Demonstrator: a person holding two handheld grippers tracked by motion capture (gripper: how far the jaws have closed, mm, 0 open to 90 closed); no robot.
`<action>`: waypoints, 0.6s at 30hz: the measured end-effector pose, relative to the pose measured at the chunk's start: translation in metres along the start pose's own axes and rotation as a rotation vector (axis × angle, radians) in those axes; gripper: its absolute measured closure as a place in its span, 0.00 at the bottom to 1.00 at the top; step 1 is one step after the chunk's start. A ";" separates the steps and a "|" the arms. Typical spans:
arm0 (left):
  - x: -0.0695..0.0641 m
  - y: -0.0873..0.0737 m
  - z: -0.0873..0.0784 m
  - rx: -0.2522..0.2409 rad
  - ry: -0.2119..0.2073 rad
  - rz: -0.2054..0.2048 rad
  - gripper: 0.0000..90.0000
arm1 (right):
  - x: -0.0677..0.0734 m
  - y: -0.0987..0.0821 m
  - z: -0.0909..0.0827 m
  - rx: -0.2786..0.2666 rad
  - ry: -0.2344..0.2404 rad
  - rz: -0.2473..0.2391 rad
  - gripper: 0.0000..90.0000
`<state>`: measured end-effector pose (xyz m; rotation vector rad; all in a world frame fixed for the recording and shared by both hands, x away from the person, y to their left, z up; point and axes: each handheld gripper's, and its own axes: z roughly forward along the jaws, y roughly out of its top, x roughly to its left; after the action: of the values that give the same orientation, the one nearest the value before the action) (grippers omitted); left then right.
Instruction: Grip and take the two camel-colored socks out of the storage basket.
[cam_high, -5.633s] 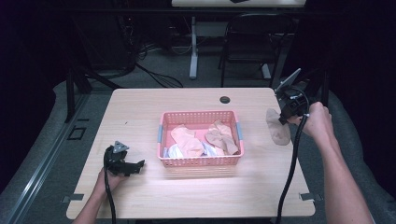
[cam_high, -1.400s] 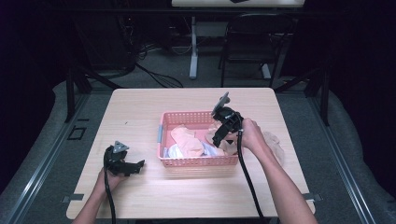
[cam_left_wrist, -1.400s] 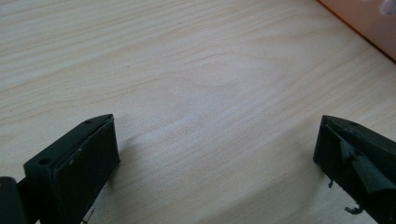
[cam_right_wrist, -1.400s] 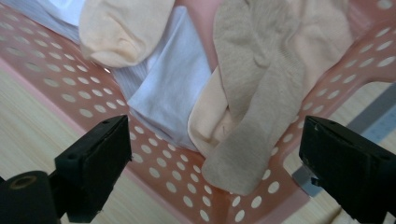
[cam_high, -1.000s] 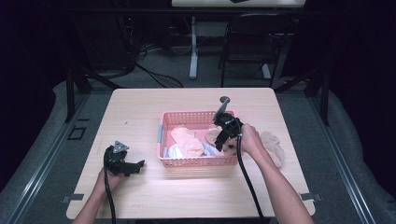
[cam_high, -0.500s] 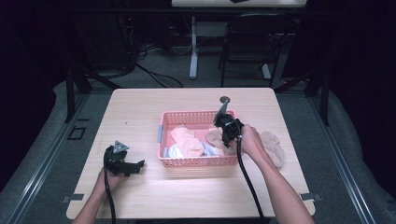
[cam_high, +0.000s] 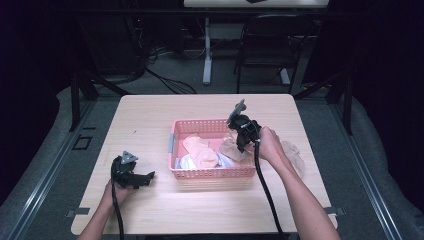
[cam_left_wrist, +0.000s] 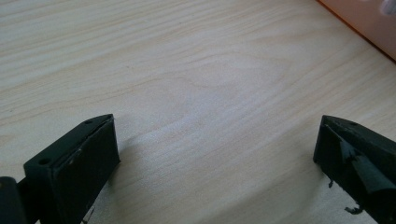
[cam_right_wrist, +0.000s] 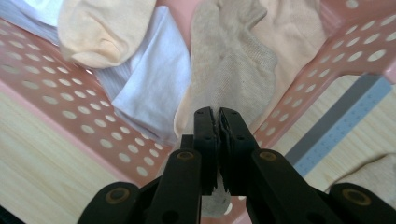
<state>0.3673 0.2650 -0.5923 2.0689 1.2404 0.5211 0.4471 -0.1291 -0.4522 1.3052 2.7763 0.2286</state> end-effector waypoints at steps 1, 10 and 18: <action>0.000 0.000 0.000 0.000 0.000 0.000 0.00 | 0.001 0.000 -0.001 -0.016 -0.002 0.007 0.96; 0.000 0.000 0.000 0.000 0.000 0.000 0.00 | 0.001 0.003 -0.028 -0.027 -0.011 -0.016 0.96; 0.000 0.000 0.000 0.000 0.000 -0.001 0.00 | -0.001 0.004 -0.057 -0.074 -0.023 -0.017 0.96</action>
<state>0.3672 0.2649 -0.5923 2.0683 1.2408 0.5209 0.4434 -0.1332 -0.3953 1.2587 2.7311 0.3107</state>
